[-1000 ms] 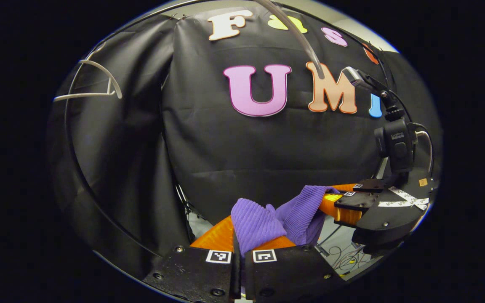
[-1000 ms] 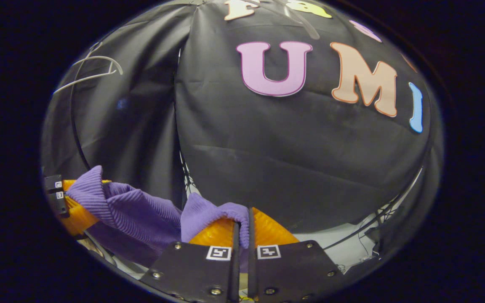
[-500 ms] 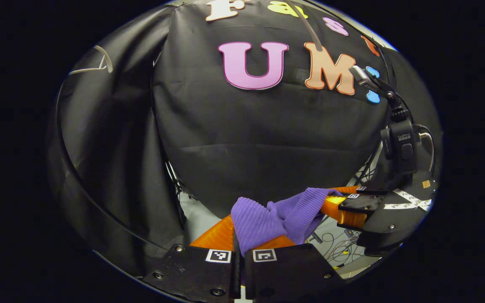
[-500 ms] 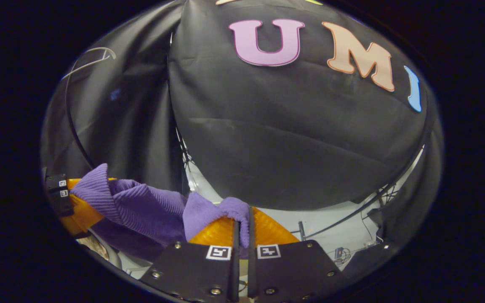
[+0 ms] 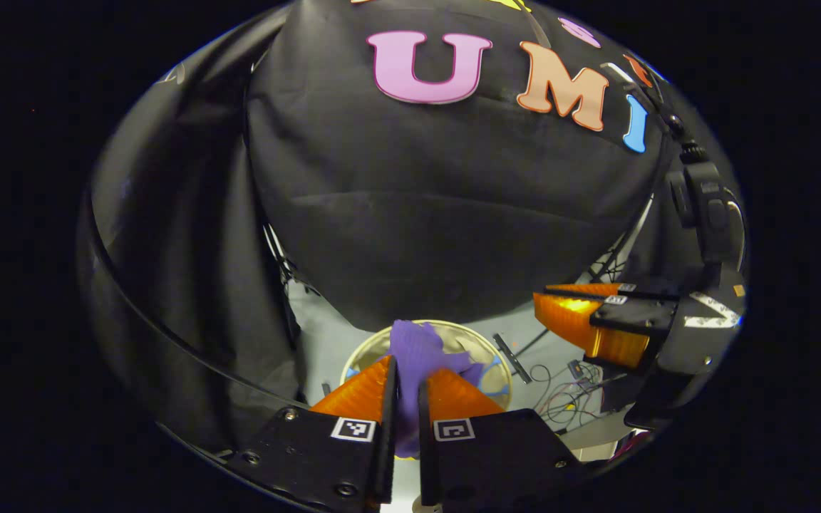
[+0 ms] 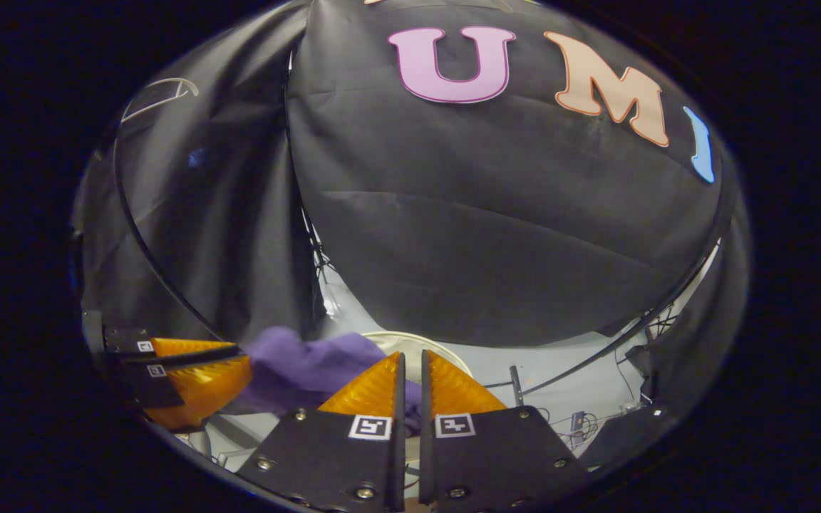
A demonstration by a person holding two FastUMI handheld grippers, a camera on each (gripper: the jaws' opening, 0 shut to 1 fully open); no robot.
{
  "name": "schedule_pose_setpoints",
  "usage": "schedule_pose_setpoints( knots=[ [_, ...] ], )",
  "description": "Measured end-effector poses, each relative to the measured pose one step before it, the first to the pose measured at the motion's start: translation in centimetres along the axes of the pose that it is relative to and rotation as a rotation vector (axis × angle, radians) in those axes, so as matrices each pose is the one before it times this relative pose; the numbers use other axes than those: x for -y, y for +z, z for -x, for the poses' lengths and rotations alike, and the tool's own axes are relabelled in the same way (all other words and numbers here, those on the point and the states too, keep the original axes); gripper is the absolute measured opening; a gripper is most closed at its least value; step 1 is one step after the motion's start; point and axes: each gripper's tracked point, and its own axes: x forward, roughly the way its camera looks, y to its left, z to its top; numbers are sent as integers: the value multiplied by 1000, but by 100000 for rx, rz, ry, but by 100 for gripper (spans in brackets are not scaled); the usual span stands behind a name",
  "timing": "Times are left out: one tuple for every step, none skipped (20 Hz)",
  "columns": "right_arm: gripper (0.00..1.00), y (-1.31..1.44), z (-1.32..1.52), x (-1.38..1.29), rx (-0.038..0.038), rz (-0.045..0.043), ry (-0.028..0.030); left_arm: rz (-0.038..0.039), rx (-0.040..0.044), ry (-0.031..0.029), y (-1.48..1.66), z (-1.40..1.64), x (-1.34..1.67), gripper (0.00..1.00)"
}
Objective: Grasp the clothes on the hanger with both hands and then place them into the laundry hamper below.
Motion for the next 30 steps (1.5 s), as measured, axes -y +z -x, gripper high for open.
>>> schedule_pose_setpoints(
  knots=[
    [8,71,88,45,214,177,35,-921,802,-47,406,6,-151,17],
    [8,32,24,7,254,113,-102,-939,821,151,287,13,-101,17],
    [8,68,82,-68,26,-35,21,-484,940,38,374,256,-14,17],
    [8,4,71,-32,167,-238,-70,-129,732,-336,370,153,64,17],
    [8,-14,-25,15,58,-189,-106,-134,644,-214,298,123,-11,17],
    [8,-36,-4,-28,8,-162,-40,-180,652,96,195,69,-94,17],
    [8,64,55,29,93,-198,-94,-205,276,-25,112,-3,9,16],
    [8,-16,-6,56,149,-208,-95,-14,309,-179,87,24,27,17],
    [8,173,-19,83,53,-163,-123,34,150,-5,45,-9,-75,17],
    [8,-103,147,-56,29,-92,-61,86,-30,-242,9,30,-52,17],
    [8,15,-60,-19,249,89,1,168,129,-183,-1,-6,18,17],
    [8,104,69,10,165,181,-81,163,62,-115,54,44,12,17],
    [8,160,123,19,212,151,-31,14,47,-102,-39,-20,-25,16],
    [8,-16,35,16,178,44,-24,-55,150,93,13,-13,-39,17],
    [8,158,147,32,266,-80,-58,10,153,-77,-1,-49,-11,17],
    [8,-36,82,42,282,-68,-158,-7,401,-5,86,30,37,16],
    [8,174,20,108,131,-91,-143,16,177,-143,49,-39,-21,16],
    [8,80,72,-19,361,-217,-57,-152,381,-85,52,47,-25,17],
    [8,70,71,82,201,-103,-114,-110,280,-108,50,-68,68,17],
    [8,149,93,118,285,-99,-76,-163,362,-40,49,47,-40,17],
    [8,25,79,65,263,-122,56,-304,577,-39,197,-9,56,17],
    [8,-103,111,-64,260,-38,18,-204,471,179,187,95,7,16],
    [8,-69,58,85,104,155,-96,-100,441,-66,146,88,45,17],
    [8,26,98,216,43,6,28,63,156,167,95,142,111,17],
    [8,34,74,85,188,-43,-115,103,271,249,110,173,266,17],
    [8,86,130,80,420,18,73,74,579,206,205,168,65,17],
    [8,-65,136,104,247,95,105,91,571,353,267,121,47,17],
    [8,102,187,-39,506,104,246,23,477,147,115,37,8,17],
    [8,87,190,118,558,100,131,59,485,339,99,78,-24,16],
    [8,170,132,108,497,186,35,31,415,271,254,123,62,17]
  ],
)
